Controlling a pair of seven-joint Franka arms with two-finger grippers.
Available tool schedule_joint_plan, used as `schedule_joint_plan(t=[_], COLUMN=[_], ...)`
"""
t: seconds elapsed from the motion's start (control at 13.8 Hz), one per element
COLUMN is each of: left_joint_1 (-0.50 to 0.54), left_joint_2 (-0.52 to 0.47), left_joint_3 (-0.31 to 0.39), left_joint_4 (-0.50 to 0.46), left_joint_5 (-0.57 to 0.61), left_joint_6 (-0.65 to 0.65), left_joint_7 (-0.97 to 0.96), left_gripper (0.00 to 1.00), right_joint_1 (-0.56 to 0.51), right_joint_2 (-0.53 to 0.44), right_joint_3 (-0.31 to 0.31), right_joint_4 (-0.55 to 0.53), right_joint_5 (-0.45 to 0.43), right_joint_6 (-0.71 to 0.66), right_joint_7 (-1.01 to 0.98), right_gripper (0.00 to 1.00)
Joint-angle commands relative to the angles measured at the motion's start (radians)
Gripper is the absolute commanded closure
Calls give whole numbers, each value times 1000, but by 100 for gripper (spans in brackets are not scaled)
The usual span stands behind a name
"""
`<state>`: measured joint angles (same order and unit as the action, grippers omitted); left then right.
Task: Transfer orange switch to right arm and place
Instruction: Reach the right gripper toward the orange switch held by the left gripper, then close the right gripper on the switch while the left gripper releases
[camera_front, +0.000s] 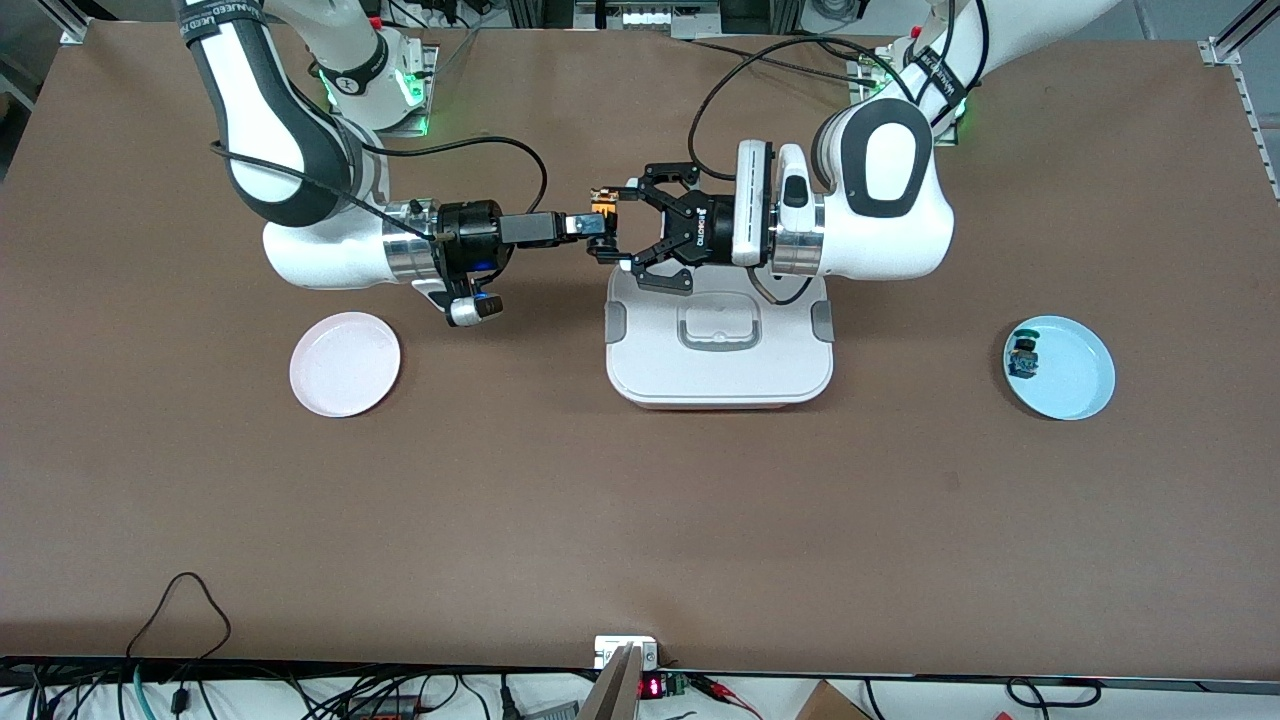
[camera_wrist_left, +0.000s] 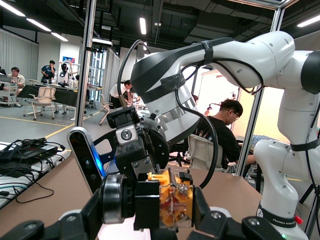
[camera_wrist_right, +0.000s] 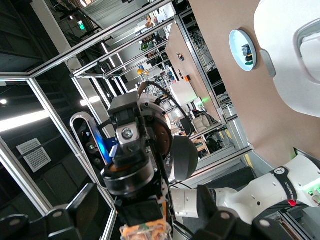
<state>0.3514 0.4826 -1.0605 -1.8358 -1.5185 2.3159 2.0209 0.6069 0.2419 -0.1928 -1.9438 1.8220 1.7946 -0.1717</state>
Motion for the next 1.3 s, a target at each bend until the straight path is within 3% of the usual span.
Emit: schedule_joint_plan(t=[0.0,0.07,0.29,0.36,0.43,0.51,0.72,0.87,1.23], left_joint_1=[3,3,3,3,3,3,3,3,3], left_joint_2=[-2,-2,-2,-2,-2,-2,-2,-2,-2], left_joint_3=[-9,-10,-10,-9,-10,-10,-9,-9,-9], left_joint_4=[-5,-5,-5,-5,-5,-5,-5,-5,-5], left_joint_5=[-55,-55,-57,-57,-57,-57,-57,-57,-57], left_joint_6=[8,8,8,8,8,8,8,8,8], left_joint_7=[44,44,44,42,44,42,44,44,44], left_gripper=[97,97,97,97,97,97,96,85,82], right_joint_1=[19,19,16,14,11,10,10,8,7], right_joint_2=[4,4,0,-1,-1,-1,-3,-3,-3], right_joint_3=[-5,-5,-5,-5,-5,-5,-5,-7,-7], right_joint_4=[13,13,13,13,13,11,13,13,9], right_joint_5=[28,28,25,26,28,28,30,28,25], right_joint_6=[14,14,14,14,14,14,14,14,11], right_joint_7=[-17,-17,-19,-6,0,-8,-17,-22,-51], right_gripper=[12,18,52,77,82,94,99,100,100])
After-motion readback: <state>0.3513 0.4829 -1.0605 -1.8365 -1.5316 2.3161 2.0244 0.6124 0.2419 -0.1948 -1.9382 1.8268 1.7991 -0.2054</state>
